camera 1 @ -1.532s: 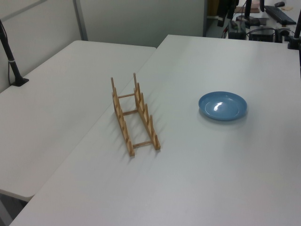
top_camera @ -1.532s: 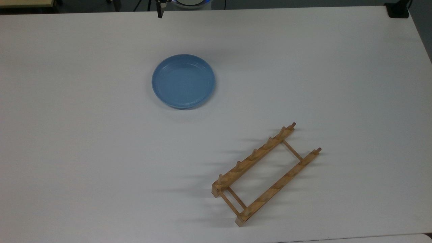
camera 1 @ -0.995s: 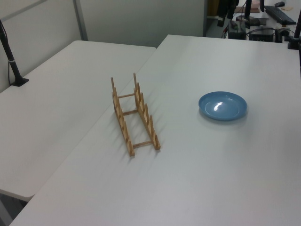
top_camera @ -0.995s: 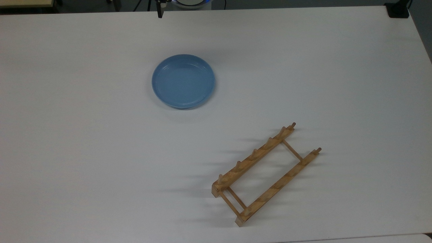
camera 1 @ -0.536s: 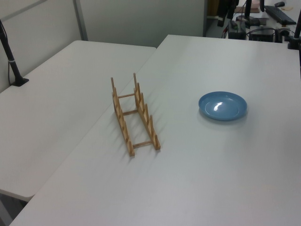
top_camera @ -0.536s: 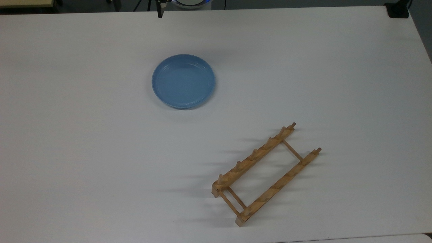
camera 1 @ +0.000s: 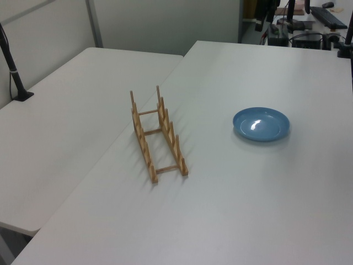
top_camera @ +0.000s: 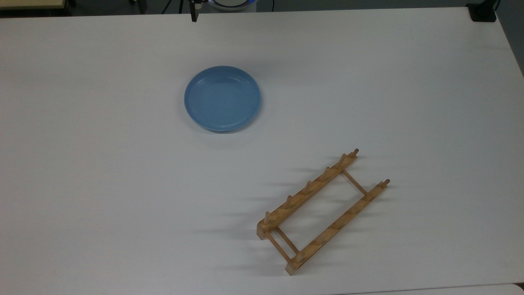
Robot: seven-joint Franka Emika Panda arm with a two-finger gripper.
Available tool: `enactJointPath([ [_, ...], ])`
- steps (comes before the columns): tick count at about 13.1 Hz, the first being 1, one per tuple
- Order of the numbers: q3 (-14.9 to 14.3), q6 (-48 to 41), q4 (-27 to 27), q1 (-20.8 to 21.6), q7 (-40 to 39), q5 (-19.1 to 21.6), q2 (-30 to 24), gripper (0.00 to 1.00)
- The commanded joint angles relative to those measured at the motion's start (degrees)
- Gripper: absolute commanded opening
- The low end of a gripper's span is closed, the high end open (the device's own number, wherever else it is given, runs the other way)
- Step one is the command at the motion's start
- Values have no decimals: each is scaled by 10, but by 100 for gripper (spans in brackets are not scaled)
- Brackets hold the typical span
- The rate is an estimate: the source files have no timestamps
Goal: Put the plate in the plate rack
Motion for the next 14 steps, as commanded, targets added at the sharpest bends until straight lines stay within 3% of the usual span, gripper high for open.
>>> enactJointPath([
  [1,-5,-17,2,5,-3,2,-5,100],
  [12,-5,-17,0,7,-11,2,-6,100],
  [14,-5,-19,-2,7,-72,1,-8,100],
])
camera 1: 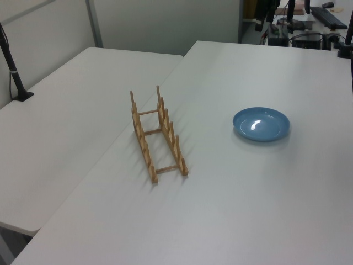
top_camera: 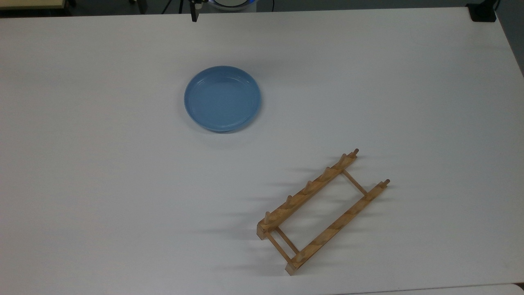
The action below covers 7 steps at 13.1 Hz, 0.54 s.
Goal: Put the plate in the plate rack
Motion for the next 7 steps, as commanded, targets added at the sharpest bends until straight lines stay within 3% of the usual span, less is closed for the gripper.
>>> enactJointPath([
  [1,-5,-26,-3,6,-115,-1,-8,100],
  [4,-5,-65,-6,-2,-211,-8,-8,100],
  [7,-5,-60,-65,-5,-226,-37,0,100],
])
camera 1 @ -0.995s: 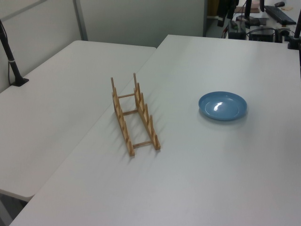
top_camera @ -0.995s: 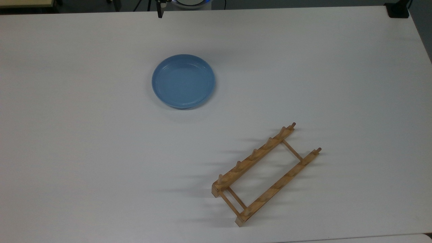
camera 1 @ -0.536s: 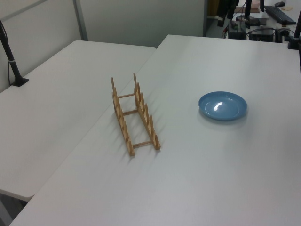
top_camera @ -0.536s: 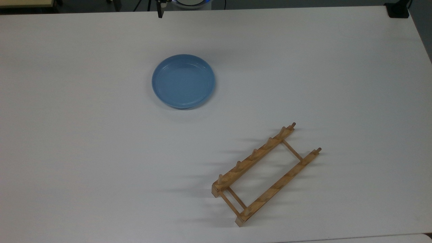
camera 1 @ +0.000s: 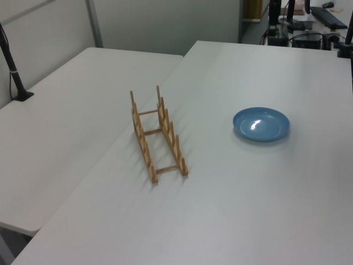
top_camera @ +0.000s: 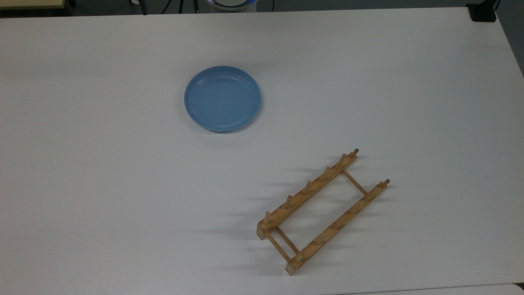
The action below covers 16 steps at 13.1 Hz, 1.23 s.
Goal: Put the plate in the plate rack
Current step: 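Move the gripper over to the light blue plate and lower it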
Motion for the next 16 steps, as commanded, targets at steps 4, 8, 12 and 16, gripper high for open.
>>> enactJointPath([
  [4,-4,59,-97,-20,-98,-53,51,100],
  [8,-4,139,-138,-26,-116,-49,94,100],
  [12,-4,313,-212,-18,-45,-41,141,100],
  [16,11,358,-207,-9,23,-40,185,93],
])
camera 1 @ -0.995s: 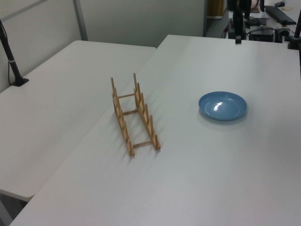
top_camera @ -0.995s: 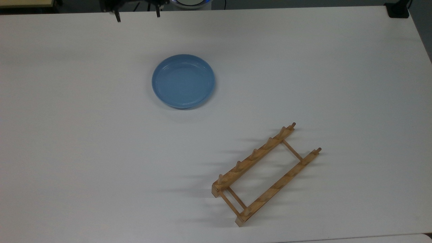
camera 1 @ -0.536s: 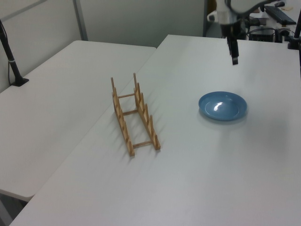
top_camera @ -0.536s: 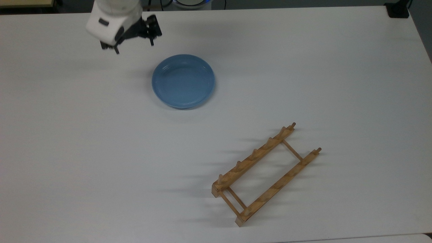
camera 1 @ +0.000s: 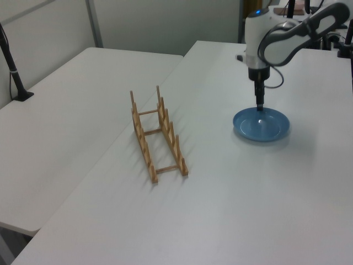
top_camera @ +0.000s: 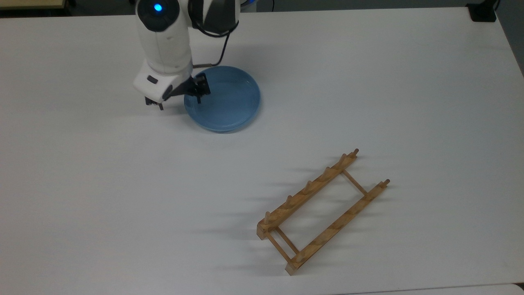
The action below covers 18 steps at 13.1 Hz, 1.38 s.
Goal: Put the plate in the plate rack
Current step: 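Move the gripper over to the light blue plate and lower it, then close the gripper on the plate rim and tilt the plate up, then lift the plate on edge and carry it toward the wooden rack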
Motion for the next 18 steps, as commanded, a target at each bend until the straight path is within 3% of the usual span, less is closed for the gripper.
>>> enactJointPath([
  [1,5,29,-2,10,52,6,19,88],
  [2,5,34,-2,10,72,6,24,75],
  [4,6,37,-2,10,81,7,27,30],
  [7,5,33,5,10,82,23,24,0],
  [14,6,17,39,9,82,28,-20,0],
  [18,21,-28,127,10,107,52,-49,0],
])
